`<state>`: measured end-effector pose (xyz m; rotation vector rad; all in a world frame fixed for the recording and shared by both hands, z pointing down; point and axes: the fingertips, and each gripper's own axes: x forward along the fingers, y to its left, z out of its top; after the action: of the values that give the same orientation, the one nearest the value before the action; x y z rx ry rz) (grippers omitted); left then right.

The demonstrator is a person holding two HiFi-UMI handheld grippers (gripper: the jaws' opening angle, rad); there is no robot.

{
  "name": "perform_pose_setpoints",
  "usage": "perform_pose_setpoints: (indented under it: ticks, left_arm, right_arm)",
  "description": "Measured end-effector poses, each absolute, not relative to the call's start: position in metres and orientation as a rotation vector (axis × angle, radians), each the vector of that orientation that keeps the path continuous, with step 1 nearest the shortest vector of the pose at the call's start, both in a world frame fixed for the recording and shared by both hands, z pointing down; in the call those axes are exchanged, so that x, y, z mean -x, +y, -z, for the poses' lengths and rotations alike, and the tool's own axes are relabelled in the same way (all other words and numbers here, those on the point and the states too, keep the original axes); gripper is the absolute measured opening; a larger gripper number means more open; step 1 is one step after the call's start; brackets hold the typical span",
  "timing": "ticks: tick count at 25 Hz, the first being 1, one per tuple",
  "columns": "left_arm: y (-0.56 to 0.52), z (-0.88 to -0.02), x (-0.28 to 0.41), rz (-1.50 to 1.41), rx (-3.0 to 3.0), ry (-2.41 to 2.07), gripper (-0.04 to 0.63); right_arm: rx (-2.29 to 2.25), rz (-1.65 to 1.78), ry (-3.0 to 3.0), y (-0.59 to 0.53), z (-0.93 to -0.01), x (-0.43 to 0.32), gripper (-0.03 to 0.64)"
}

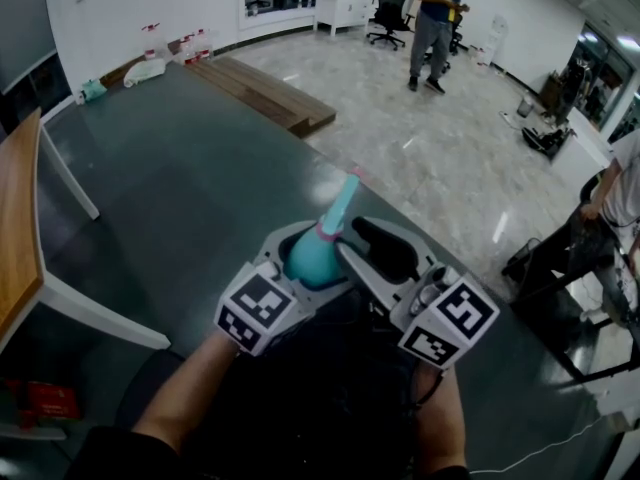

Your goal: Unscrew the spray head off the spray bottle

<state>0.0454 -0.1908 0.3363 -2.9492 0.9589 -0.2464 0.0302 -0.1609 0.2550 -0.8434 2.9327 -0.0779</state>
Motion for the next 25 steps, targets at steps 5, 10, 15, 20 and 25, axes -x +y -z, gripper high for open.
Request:
perform_pose_setpoints:
  ticks: [5,10,15,20,25]
  left_arm:
    - [-0.2,-0.34,-0.041,0.29,2.902,1.085,0.428]
    - [-0.204,-0.344,-0.041,0.329,2.882,1.142,0.428]
    - [-0.203,-0.345,-0.042,0.343,2.888,1.133,0.428]
    - [-0.201,-0.344,-0.046,0.349,2.896,1.096,0.428]
    - [-0.199,-0.344,-0.051,0.371,2.902,1.04,0.428]
  right_arm:
    - [0.979,0.107,2.907,-0.163,-0.259,-0.019,0.155]
    - [1.061,0.121,2.885,-0.167,-0.261,-0.015,0.155]
    - [1.084,0.128,2.883,-0.171,-0.261,-0.013,0.155]
    - [1.097,0.111,2.895,-0.174,-0.261,-0.014,0.155]
    - [1.099,0.086,2.913,-0.177,-0.261,-0.017,0.152]
